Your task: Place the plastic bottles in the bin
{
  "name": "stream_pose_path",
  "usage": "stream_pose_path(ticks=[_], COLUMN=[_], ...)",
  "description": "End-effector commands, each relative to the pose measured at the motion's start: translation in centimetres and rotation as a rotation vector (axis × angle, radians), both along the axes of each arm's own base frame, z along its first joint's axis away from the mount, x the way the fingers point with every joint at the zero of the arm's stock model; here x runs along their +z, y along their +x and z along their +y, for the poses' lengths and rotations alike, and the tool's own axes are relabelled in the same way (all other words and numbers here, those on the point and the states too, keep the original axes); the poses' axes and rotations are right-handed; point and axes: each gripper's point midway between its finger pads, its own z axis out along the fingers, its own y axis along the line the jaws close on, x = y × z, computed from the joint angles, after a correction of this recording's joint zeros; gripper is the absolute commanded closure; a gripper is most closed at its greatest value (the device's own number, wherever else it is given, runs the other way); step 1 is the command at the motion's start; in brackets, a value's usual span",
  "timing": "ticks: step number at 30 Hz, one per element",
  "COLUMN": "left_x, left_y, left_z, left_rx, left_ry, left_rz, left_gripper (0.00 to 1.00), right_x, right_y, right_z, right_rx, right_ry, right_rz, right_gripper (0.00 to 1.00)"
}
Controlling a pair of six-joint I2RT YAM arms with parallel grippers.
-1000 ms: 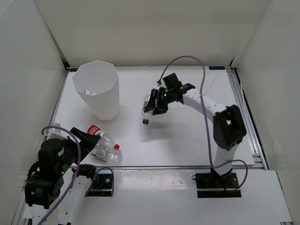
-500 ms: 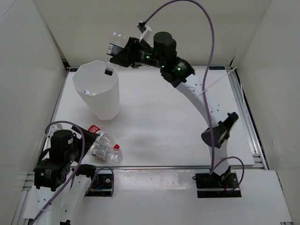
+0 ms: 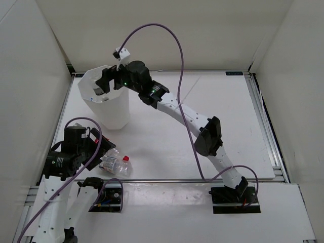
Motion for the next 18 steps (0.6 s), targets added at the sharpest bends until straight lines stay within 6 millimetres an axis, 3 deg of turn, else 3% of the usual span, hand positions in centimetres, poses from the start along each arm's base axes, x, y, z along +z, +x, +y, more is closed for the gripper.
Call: stream_pose_path(ticks=[1, 2, 3, 4, 5, 9, 11, 12, 13, 16, 18], left_x=[0.0, -0.7, -1.6, -2.3, -3.0, -5.8, -7.7, -8.1, -8.8, -10.6, -11.3], left_y=[-1.2, -1.2, -1.6, -1.8, -2.1, -2.7, -2.9, -2.4, -1.8, -1.5, -1.1], left_z=[0.2, 0.5, 0.7, 0.6, 0.6, 1.7, 1.8, 1.9, 1.8, 2.1, 2.6], left_rx=[0.022, 0.046, 0.069, 0.111, 0.133, 0.348, 0.505, 0.538, 0.558, 0.63, 0.648], left_ry=[0.0, 0.005, 0.006, -0.02, -0.032, -0.077, -0.148, -0.165, -0.19, -0.189, -0.155], left_rz=[0.056, 0.077, 0.091, 0.111, 0.126, 0.143, 0.183, 0.165, 0.144, 0.184, 0.192], left_gripper=[0.0, 0.0, 0.0, 0.0, 0.0, 0.0, 0.0, 0.0, 0.0, 0.0, 0.0], right_x=[14.6, 15.3, 13.5, 16.2, 16.1, 14.6, 12.9, 13.1, 11.8, 10.7, 11.2], right_y=[-3.8, -4.5, -4.4, -6.0, -6.5, -9.7, -10.9, -11.7, -11.9, -13.5, -14.5], right_z=[-4.9, -5.7, -6.3, -8.7, -9.5, -13.6, -14.5, -15.7, -16.7, -19.1, -20.9], right_rx=[-0.083, -0.101, -0.124, -0.124, -0.121, -0.096, -0.083, -0.082, -0.104, -0.104, -0.113], right_ry=[0.135, 0.14, 0.094, 0.128, 0.12, 0.012, -0.044, -0.059, -0.106, -0.143, -0.137], right_rz=[-0.316, -0.295, -0.241, -0.239, -0.215, -0.131, -0.072, -0.063, -0.018, 0.03, 0.026], right_gripper=[0.0, 0.0, 0.0, 0.0, 0.0, 0.0, 0.0, 0.0, 0.0, 0.0, 0.0])
